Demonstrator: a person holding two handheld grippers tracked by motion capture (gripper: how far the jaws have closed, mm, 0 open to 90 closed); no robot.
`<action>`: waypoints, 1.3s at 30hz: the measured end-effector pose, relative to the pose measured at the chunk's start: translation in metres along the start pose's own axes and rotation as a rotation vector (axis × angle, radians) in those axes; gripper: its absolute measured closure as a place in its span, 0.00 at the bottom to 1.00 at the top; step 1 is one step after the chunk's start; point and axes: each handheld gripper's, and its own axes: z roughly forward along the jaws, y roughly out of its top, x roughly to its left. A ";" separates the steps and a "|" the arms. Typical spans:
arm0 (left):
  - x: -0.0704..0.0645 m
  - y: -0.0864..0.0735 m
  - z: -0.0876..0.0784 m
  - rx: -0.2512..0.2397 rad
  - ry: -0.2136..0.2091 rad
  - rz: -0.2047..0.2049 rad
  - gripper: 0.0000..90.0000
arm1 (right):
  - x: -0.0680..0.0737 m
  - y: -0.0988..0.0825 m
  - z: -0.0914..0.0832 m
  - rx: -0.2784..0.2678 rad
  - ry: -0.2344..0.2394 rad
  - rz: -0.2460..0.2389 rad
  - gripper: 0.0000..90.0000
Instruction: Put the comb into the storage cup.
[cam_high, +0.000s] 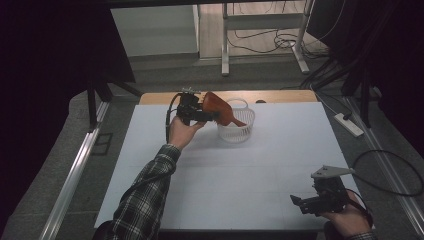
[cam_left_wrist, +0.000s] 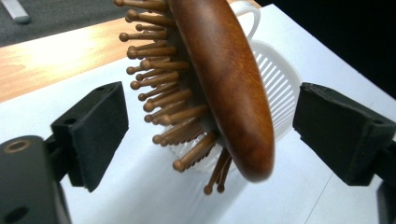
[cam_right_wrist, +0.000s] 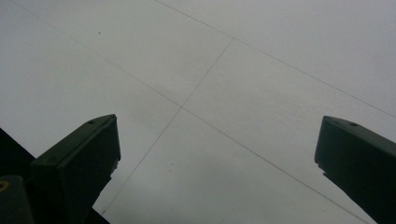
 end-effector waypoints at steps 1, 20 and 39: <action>0.000 0.000 -0.001 0.001 0.001 0.007 0.11 | 0.000 0.000 0.000 0.000 0.000 0.000 0.00; -0.002 -0.004 -0.017 0.027 0.026 0.102 0.04 | -0.001 0.000 -0.001 -0.008 0.015 0.009 0.00; 0.002 -0.017 -0.031 0.047 0.051 0.142 0.01 | 0.000 0.000 -0.001 -0.021 0.015 -0.001 0.00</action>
